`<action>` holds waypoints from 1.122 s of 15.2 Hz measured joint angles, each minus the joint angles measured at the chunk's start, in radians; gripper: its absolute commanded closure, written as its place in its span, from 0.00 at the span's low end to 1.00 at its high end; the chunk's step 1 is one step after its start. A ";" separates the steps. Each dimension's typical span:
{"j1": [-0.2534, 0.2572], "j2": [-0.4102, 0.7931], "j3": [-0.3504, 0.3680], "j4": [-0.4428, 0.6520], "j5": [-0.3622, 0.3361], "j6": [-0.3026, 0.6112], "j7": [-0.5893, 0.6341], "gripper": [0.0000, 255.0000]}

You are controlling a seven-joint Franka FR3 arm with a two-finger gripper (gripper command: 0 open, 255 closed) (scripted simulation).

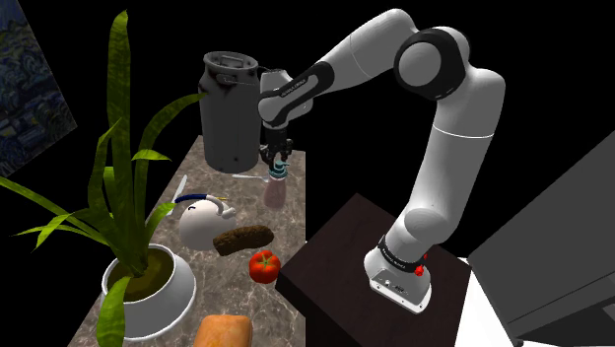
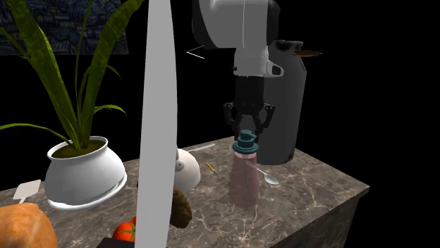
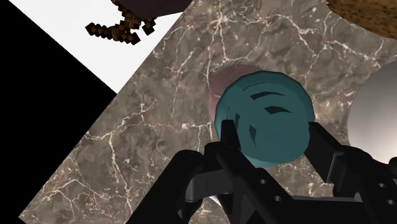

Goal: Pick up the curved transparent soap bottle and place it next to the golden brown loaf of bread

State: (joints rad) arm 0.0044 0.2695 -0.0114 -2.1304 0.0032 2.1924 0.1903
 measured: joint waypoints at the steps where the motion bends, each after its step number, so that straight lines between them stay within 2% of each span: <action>1: 0.001 -0.007 0.000 0.002 0.000 -0.009 0.001 1.00; 17: 0.000 -0.134 -0.001 0.072 -0.002 -0.206 0.000 1.00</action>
State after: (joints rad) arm 0.0043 0.1352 -0.0123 -2.0587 0.0010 1.9866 0.1908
